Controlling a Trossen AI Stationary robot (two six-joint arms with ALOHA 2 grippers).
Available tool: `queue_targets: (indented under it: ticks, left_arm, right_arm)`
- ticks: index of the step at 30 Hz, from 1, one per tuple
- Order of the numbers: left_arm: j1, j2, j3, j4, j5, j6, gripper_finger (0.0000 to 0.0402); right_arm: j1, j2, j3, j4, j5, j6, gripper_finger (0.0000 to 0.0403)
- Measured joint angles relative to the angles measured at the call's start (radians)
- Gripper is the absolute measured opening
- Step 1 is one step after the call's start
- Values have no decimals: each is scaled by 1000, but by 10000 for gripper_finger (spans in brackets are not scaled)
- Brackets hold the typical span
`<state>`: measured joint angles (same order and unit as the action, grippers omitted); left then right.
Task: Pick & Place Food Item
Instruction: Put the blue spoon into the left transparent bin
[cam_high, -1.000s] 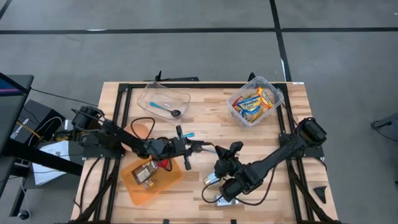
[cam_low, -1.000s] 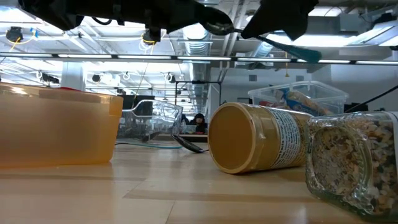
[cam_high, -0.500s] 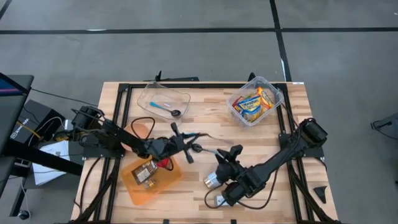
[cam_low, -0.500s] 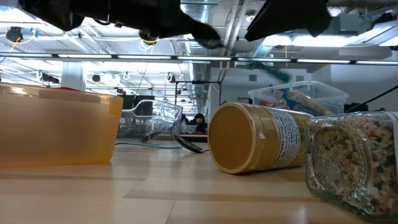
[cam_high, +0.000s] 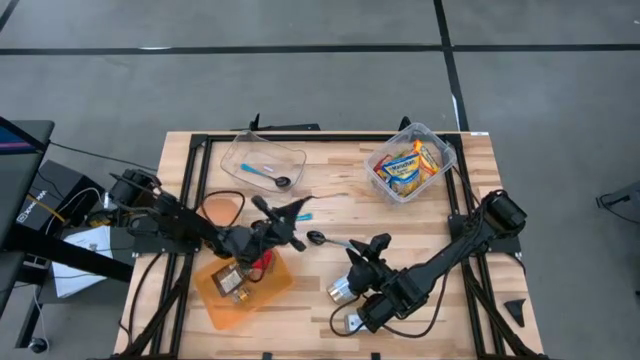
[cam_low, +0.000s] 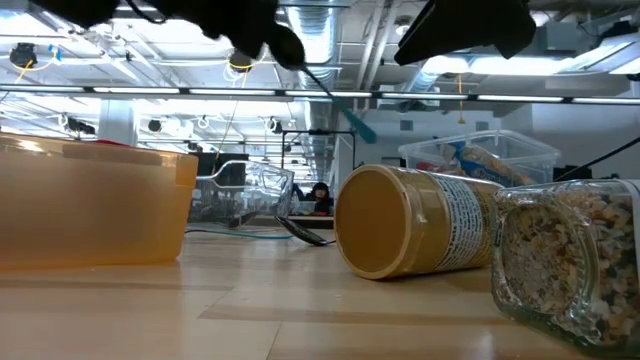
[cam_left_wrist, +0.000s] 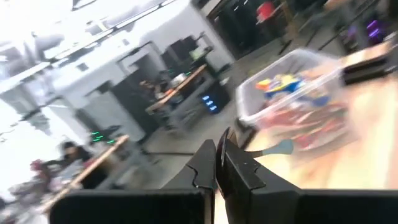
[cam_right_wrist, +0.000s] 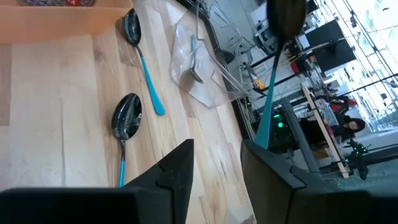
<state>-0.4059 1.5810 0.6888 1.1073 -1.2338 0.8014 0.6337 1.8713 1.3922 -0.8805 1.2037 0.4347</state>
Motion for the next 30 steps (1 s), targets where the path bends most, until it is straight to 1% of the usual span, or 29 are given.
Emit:
queue_targets:
  ticks: [2, 6, 9, 13, 16, 18, 21, 23, 26, 30]
  left_arm:
    - [-18, -52, -8, 3, -62, 64, 1]
    - [-52, -199, -80, 1, -103, 96, 1]
    - [-62, -342, -165, 2, -106, 73, 1]
    - [-52, -531, -287, 1, -104, 4, 1]
    - [-18, -652, -363, 2, -94, -28, 1]
    - [18, -711, -402, 2, -94, -55, 1]
    - [72, -765, -447, 0, -95, -102, 1]
    - [102, -779, -465, -1, -98, -109, 1]
    - [139, -774, -473, -8, -125, -111, 2]
    - [169, -767, -473, -45, -127, -141, 3]
  right_arm:
    - [0, 0, 0, -2, 0, 3, 127]
    - [-1, 0, 0, -2, 0, 8, 127]
    - [-1, 0, 0, -5, 0, 11, 127]
    - [-1, 0, 0, -10, 0, 11, 127]
    - [-4, 0, 0, -10, 0, 11, 127]
    - [-8, 0, 0, -9, 0, 14, 127]
    - [-15, 0, 0, -10, 0, 27, 127]
    - [-21, 0, 0, -10, -6, 29, 127]
    - [-28, 0, 0, -9, -23, 29, 127]
    - [-36, 0, 0, -9, -40, 34, 127]
